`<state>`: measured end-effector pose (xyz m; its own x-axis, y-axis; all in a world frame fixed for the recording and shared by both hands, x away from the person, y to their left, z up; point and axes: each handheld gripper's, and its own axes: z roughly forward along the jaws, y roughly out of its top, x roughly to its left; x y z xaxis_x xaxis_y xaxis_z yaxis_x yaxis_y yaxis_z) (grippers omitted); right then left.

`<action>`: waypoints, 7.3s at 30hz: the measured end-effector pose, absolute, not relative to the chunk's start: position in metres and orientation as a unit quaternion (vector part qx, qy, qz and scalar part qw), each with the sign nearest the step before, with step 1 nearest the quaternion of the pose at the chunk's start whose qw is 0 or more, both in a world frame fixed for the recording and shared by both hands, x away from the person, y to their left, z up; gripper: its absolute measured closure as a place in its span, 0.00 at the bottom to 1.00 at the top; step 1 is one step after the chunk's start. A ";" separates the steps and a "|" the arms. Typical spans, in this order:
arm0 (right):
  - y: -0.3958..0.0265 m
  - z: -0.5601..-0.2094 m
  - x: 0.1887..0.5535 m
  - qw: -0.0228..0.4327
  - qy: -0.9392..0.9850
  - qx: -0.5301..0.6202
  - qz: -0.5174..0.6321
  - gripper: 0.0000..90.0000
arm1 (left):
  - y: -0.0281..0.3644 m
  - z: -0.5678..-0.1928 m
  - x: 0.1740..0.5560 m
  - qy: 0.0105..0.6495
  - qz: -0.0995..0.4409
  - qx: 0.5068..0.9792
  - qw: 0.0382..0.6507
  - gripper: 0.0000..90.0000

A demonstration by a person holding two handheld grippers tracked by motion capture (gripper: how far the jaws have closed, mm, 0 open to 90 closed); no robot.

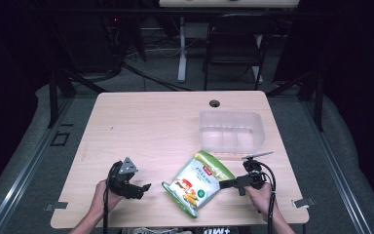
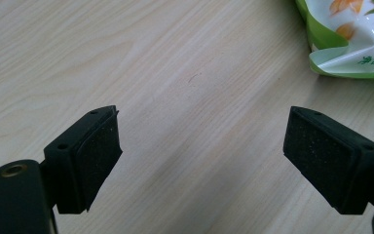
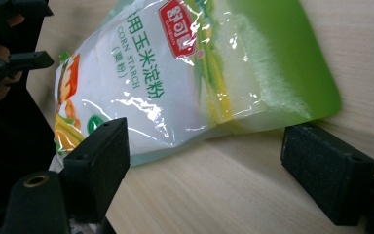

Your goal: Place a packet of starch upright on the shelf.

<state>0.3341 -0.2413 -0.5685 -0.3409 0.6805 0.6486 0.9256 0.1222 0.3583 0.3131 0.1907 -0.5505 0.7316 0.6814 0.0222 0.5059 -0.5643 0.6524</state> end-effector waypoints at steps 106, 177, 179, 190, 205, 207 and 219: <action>-0.189 -0.535 0.374 -0.003 -0.770 -0.482 -0.418 1.00 | 0.193 -0.550 0.312 0.332 0.135 0.876 0.322 0.15; -0.242 -0.408 0.307 -0.040 -0.747 -0.413 -0.520 1.00 | 0.194 -0.552 0.314 0.337 0.134 0.877 0.316 0.15; -0.243 -0.408 0.307 -0.042 -0.746 -0.415 -0.520 1.00 | 0.194 -0.552 0.314 0.336 0.134 0.877 0.316 0.15; -0.259 -0.396 0.310 -0.053 -0.734 -0.427 -0.526 1.00 | 0.194 -0.552 0.314 0.337 0.134 0.877 0.316 0.15; -0.283 -0.380 0.310 -0.058 -0.708 -0.441 -0.549 1.00 | 0.194 -0.552 0.314 0.336 0.134 0.877 0.316 0.15; -0.287 -0.376 0.309 -0.064 -0.704 -0.442 -0.553 1.00 | 0.194 -0.552 0.314 0.336 0.133 0.878 0.315 0.15; -0.307 -0.351 0.315 -0.097 -0.688 -0.455 -0.557 1.00 | 0.194 -0.552 0.314 0.336 0.133 0.877 0.316 0.15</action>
<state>0.3146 -0.3075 -0.3507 -0.5669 0.7339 0.3743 0.5182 -0.0355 0.8545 0.3142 0.1940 -0.5519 0.7383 0.6741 0.0217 0.5059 -0.5747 0.6432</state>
